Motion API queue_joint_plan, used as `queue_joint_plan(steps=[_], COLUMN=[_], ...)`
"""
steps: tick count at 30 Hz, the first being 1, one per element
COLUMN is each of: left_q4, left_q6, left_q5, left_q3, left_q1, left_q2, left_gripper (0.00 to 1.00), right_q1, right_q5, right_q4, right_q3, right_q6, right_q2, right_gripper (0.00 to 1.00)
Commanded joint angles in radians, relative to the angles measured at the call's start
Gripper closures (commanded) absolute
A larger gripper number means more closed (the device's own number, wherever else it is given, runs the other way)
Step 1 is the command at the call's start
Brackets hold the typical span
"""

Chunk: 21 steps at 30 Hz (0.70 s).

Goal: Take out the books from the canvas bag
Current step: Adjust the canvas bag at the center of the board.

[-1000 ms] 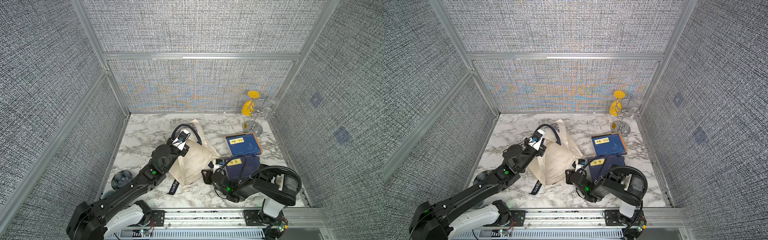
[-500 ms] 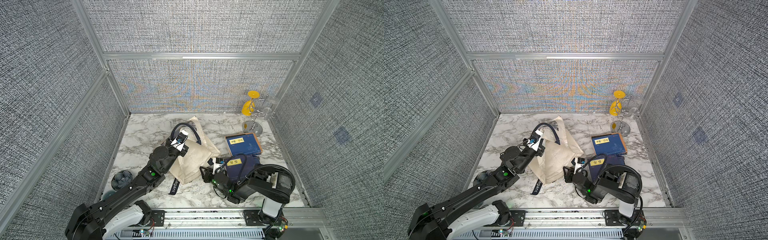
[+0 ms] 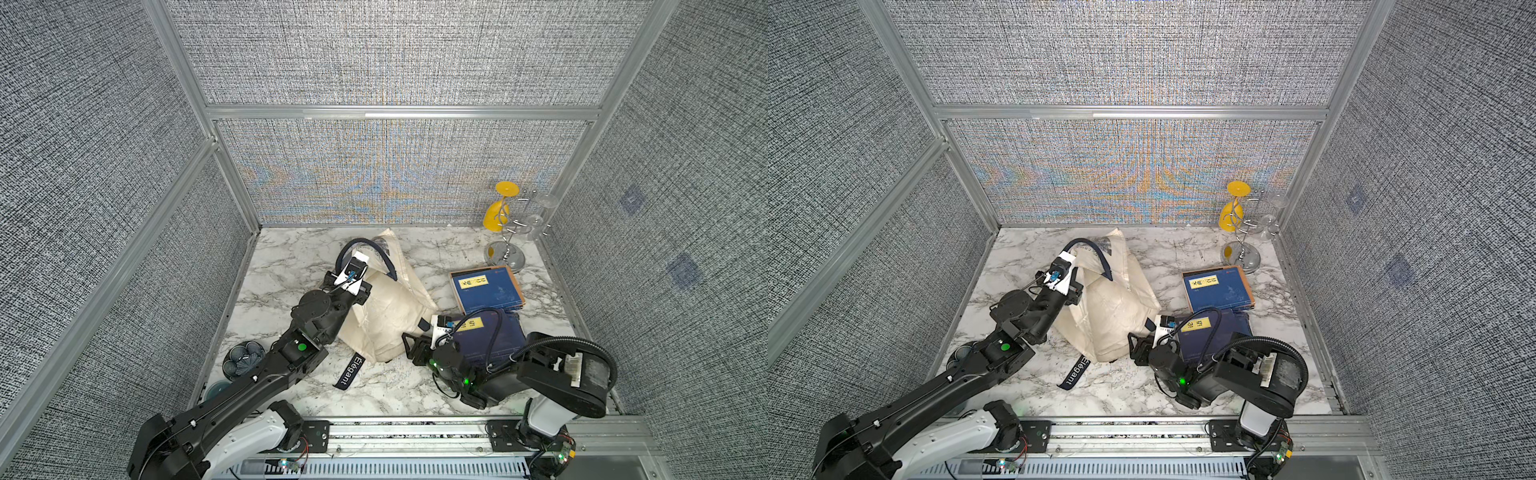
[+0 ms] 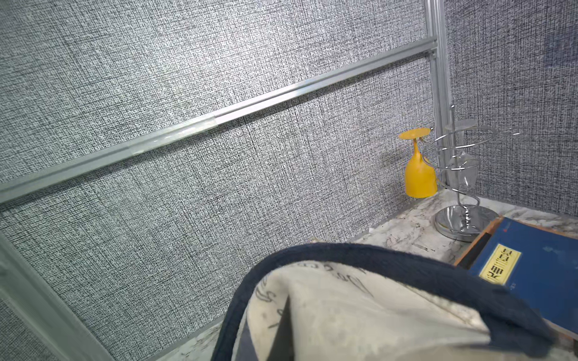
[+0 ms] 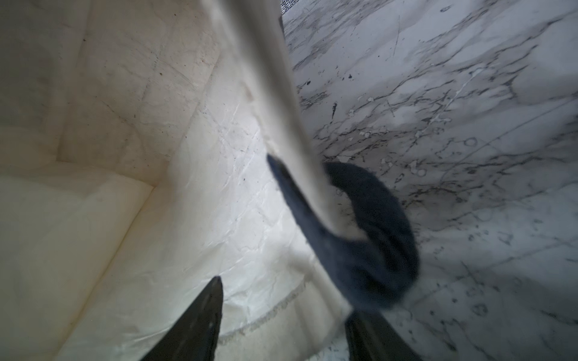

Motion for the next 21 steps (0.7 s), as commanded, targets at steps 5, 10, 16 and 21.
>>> queue_joint_plan(steps=[5,10,16,21], left_q4=[0.083,0.093,0.109,0.077], left_q6=[0.033,0.005,-0.021,-0.023], left_q5=[-0.037,-0.017,-0.008,-0.002], left_q3=[0.020,0.025,0.019,0.045], left_q1=[0.010,0.012,0.012,0.012], left_q2=[-0.017,-0.021,-0.040,-0.059], left_gripper=[1.00,1.00,1.00,1.00], right_q1=[0.019,0.029,0.028,0.013], right_q5=[0.022,0.020,0.018,0.022], right_q4=[0.057,0.078,0.164,0.221], right_q3=[-0.028,-0.010,0.026,0.027], right_q6=[0.018,-0.023,-0.040,-0.048], right_q2=[0.009,0.013,0.086,0.132], right_gripper=[0.36,0.34,0.32,0.31])
